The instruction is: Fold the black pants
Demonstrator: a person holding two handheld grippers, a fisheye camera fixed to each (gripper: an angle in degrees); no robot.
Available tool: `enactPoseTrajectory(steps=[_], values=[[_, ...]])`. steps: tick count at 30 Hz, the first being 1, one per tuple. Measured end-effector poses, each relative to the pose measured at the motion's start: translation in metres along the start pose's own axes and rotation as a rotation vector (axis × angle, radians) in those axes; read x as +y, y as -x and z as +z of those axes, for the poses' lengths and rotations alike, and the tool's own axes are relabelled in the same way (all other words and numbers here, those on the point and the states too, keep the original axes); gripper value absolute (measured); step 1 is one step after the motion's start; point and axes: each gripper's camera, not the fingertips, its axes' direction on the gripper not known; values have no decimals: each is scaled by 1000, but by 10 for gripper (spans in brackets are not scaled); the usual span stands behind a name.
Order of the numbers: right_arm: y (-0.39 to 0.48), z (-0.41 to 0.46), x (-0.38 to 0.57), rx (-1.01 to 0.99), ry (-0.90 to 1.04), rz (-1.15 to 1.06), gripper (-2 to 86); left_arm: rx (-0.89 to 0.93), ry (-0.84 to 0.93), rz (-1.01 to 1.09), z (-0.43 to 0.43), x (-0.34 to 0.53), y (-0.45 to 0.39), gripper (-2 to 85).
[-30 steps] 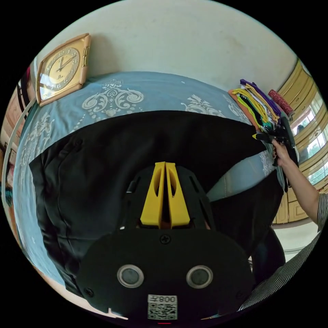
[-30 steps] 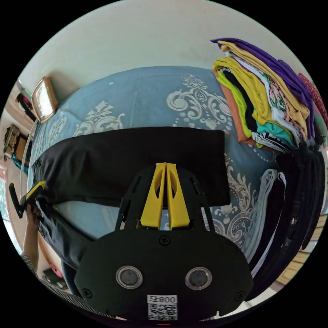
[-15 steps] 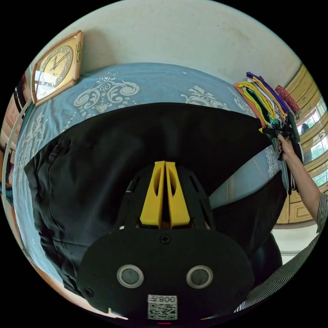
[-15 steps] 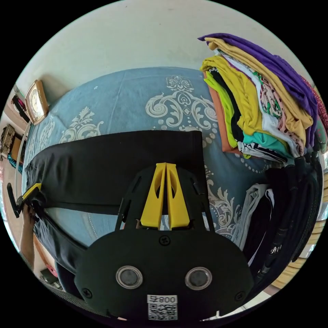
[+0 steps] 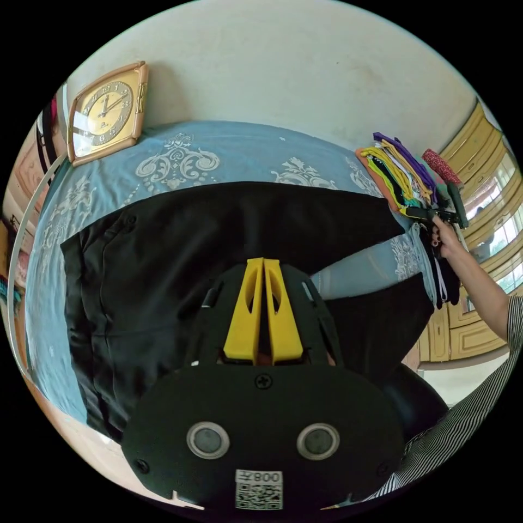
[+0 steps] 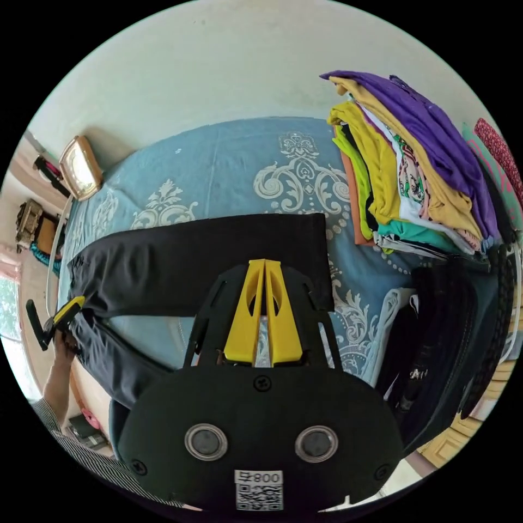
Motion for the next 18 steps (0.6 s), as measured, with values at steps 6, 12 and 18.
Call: enactPoseTrajectory(steps=[6,12,18], values=[[-11,-23,113,-105,4,-64,0,-33,61,-22,-20,61,-9,1],[-35,-26,209,-90,69,21,0,-66,122,-70,-30,82,-3,0],[-56,-4,213,5,101,115,0,-109,182,-110,-5,59,12,0]])
